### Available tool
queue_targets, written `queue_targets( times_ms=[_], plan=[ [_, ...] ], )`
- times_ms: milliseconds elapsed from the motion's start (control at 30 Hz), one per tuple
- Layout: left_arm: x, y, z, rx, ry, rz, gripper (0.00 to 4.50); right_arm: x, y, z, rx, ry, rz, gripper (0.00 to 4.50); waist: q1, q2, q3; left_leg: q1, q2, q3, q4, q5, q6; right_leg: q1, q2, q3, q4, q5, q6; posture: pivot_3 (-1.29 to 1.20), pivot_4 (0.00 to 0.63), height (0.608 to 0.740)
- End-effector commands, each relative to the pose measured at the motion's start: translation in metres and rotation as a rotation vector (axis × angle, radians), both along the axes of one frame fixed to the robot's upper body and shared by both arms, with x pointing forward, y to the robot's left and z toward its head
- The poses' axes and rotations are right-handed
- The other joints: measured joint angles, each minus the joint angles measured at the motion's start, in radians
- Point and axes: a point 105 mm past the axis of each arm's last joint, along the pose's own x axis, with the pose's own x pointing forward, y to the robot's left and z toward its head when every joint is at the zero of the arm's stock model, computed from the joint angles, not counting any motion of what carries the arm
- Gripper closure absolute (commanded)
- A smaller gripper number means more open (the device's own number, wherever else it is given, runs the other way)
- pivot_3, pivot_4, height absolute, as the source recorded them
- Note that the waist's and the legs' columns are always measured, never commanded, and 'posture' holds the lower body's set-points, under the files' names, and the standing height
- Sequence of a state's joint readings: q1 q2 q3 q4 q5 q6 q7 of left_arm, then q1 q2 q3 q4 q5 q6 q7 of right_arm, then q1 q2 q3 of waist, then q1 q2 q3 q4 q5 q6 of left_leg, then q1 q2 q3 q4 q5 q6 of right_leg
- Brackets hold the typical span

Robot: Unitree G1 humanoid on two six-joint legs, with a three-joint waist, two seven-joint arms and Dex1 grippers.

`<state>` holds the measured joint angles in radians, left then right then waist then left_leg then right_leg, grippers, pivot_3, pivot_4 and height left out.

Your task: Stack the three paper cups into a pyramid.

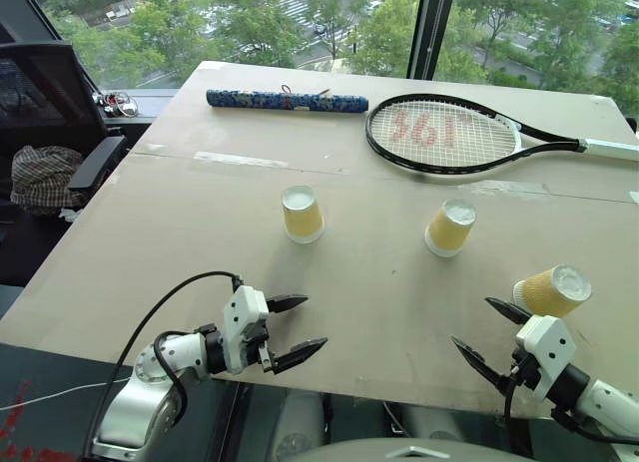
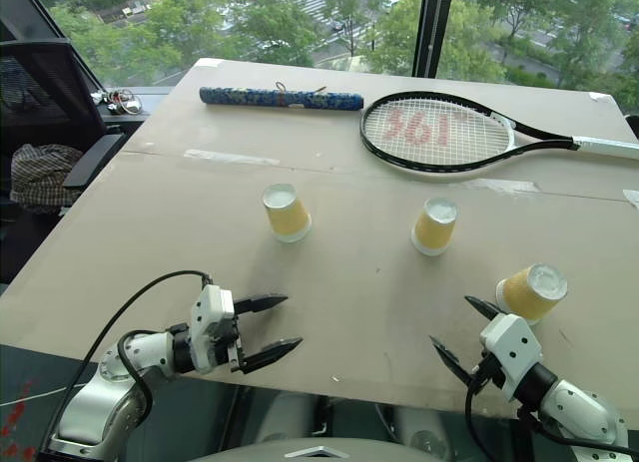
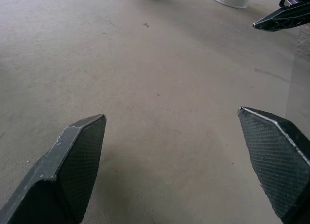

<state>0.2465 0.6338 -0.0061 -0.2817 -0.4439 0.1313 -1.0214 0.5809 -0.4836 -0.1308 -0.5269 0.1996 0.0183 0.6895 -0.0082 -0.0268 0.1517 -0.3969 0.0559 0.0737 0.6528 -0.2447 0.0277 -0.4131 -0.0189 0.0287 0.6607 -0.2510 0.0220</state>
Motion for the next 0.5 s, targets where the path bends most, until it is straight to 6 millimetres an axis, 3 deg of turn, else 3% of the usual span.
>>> queue_targets(
  times_ms=[33,233,500],
  plan=[
    [0.003,0.002,0.007,-0.020,-0.032,0.001,0.00,-0.001,0.003,0.008,0.013,-0.038,-0.001,0.08,0.000,0.000,0.000,0.000,0.000,0.000,0.000,0.000,0.000,0.000,0.000,0.000,0.000,0.000,0.000,0.00,0.150,0.740],
    [0.015,-0.011,0.033,-0.094,-0.095,-0.020,0.00,0.011,0.007,0.026,0.021,-0.137,-0.036,0.08,0.002,0.000,0.000,0.000,0.000,0.000,0.000,0.000,0.000,0.000,0.000,0.000,0.000,0.000,0.000,0.00,0.150,0.740],
    [0.012,-0.039,0.079,-0.189,-0.173,-0.191,0.00,0.055,0.008,0.090,-0.004,-0.407,-0.147,0.08,-0.003,0.000,0.000,0.000,0.000,0.000,0.000,0.000,0.000,0.000,0.002,-0.001,0.001,0.001,0.000,0.00,0.150,0.740]
  ],
)
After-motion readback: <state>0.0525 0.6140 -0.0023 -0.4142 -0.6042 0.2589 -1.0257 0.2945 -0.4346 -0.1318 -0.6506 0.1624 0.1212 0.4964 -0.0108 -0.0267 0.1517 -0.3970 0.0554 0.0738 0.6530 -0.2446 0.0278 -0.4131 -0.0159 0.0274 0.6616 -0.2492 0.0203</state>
